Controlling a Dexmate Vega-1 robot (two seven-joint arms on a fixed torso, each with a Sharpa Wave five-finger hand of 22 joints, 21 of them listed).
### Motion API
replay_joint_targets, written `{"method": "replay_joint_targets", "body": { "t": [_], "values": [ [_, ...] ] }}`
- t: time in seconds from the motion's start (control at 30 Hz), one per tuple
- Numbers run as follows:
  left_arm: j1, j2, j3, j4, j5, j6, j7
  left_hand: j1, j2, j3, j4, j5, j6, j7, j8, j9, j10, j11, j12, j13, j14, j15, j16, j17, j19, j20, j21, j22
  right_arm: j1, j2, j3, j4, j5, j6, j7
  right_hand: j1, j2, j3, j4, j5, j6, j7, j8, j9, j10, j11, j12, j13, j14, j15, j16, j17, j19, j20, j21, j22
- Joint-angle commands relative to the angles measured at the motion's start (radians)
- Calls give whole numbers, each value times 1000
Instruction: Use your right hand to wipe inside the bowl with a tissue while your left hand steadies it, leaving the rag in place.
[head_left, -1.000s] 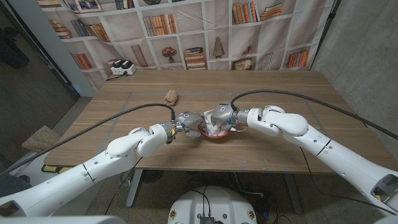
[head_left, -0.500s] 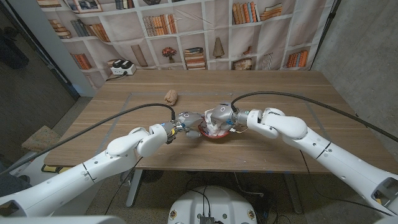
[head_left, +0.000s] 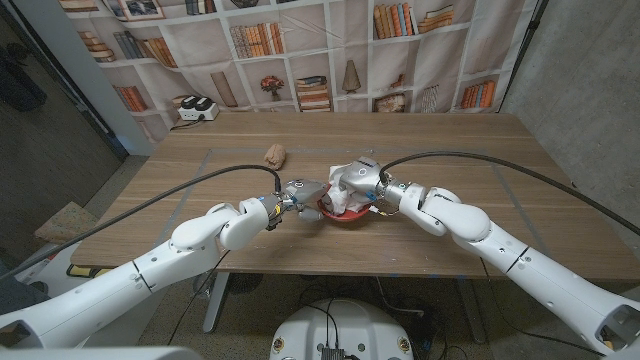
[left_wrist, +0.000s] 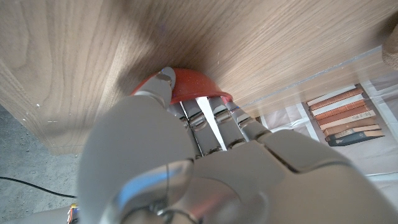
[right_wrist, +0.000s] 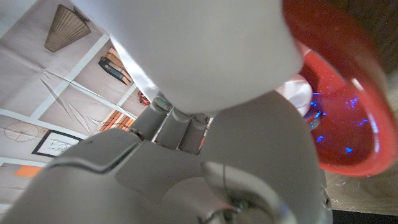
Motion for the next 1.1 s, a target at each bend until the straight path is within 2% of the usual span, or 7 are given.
{"method": "replay_joint_targets", "body": {
  "t": [0.03, 0.27, 0.53, 0.6, 0.8, 0.87, 1.1],
  "values": [
    [-3, -5, 3, 9, -9, -1, 0, 4, -2, 9, 2, -2, 26, 16, 80, 85, 11, -3, -2, 4, 1, -146, 0, 2, 7, -68, 4, 4, 22, 29, -23, -43, -63, -21, 272, 5, -3, 10, 2, 7, 48, -26, 0, 6, 103, -71, 8, 13, 32, -20, -5, 2, -6, -125, 8, -8],
    [-8, -5, 4, 17, -11, -6, 3, 4, -3, 13, 0, -1, 31, 18, 82, 78, 12, -3, -2, 4, 1, -146, 0, 2, 6, -68, 4, 4, 59, 43, -27, -86, -69, 12, 479, -4, -9, 15, 3, 8, 56, -27, 1, 7, 116, -73, 9, 17, 18, -22, -17, -1, -23, -122, -2, -18],
    [-18, -6, 7, 25, -14, -14, 1, 4, -5, 18, -1, -1, 33, 20, 84, 73, 13, -3, -2, 3, 1, -146, 1, 1, 5, -68, 4, 4, 92, 43, -13, -132, 33, 70, 607, -9, -9, 25, 3, 9, 51, -24, 0, 10, 123, -75, 10, 24, -3, -23, -32, -5, -38, -120, -19, -25],
    [-22, -8, 9, 28, -13, -16, -1, 3, -6, 19, -2, -1, 33, 20, 84, 71, 14, -3, -2, 3, 2, -145, 1, 1, 5, -68, 4, 4, 110, 43, -12, -147, 80, 89, 665, -10, -9, 28, 3, 9, 50, -24, 1, 13, 122, -76, 10, 26, -9, -23, -35, -6, -43, -119, -25, -27],
    [-32, -12, 13, 35, -14, -20, -3, 2, -7, 22, -2, -1, 31, 19, 87, 72, 15, -3, -2, 3, 1, -145, 1, 1, 4, -67, 4, 4, 140, 49, -21, -155, 159, 93, 758, -12, -8, 32, 3, 9, 48, -21, 3, 18, 126, -77, 13, 31, -17, -25, -40, -6, -47, -118, -32, -28],
    [-34, -14, 14, 37, -13, -20, -4, 2, -7, 23, -2, -1, 31, 20, 88, 72, 15, -3, -2, 3, 2, -145, 1, 1, 4, -67, 4, 4, 143, 47, -22, -153, 180, 90, 759, -14, -9, 33, 4, 8, 47, -21, 4, 20, 128, -77, 14, 33, -18, -25, -40, -6, -48, -117, -32, -27],
    [-42, -17, 20, 37, -11, -22, -13, 1, -8, 27, -3, -1, 31, 18, 90, 69, 14, -3, -3, 3, 2, -144, 1, 1, 4, -65, 4, 4, 127, 21, -19, -149, 180, 84, 642, -19, -9, 34, 5, 8, 45, -22, 3, 20, 123, -76, 13, 37, -23, -25, -43, -6, -48, -117, -33, -26]
  ]
}}
